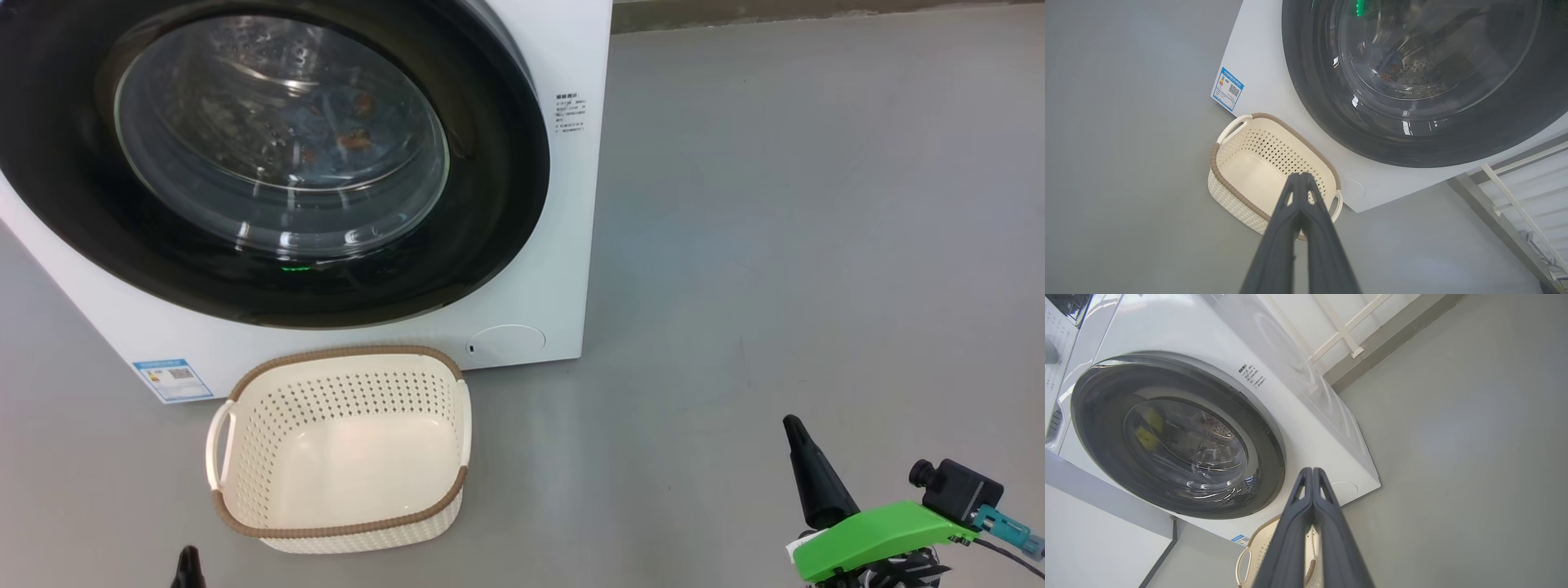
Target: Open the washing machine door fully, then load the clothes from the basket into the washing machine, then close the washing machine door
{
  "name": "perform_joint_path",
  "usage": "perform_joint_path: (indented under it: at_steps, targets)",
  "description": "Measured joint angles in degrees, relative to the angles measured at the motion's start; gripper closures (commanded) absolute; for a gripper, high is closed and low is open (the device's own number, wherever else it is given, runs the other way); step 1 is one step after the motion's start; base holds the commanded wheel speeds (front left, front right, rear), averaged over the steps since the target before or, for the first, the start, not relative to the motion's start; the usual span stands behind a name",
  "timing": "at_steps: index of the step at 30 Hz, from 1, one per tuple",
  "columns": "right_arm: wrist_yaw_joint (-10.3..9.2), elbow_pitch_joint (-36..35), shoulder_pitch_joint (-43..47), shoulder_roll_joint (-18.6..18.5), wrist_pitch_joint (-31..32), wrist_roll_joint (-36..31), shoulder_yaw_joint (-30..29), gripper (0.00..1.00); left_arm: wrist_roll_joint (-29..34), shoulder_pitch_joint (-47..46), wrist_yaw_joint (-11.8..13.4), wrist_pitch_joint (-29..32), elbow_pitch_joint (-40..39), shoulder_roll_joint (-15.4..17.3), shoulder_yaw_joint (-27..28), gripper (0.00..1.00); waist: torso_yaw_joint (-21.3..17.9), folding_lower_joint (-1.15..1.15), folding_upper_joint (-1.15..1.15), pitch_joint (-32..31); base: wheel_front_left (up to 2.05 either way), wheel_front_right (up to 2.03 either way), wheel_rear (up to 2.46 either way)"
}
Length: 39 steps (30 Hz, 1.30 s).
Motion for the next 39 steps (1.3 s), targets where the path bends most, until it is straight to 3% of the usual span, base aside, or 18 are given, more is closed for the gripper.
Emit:
perform_joint_path:
  at_steps: [39]
  targets:
    - [-0.02,-1.04,0.01,0.14,6.15,24.19,-4.42,1.00,-23.87,-4.11,-3.61,6.32,1.14,0.18,-0.43,1.00,1.37,0.00,0.00,-0.60,0.00,0.00,0.00]
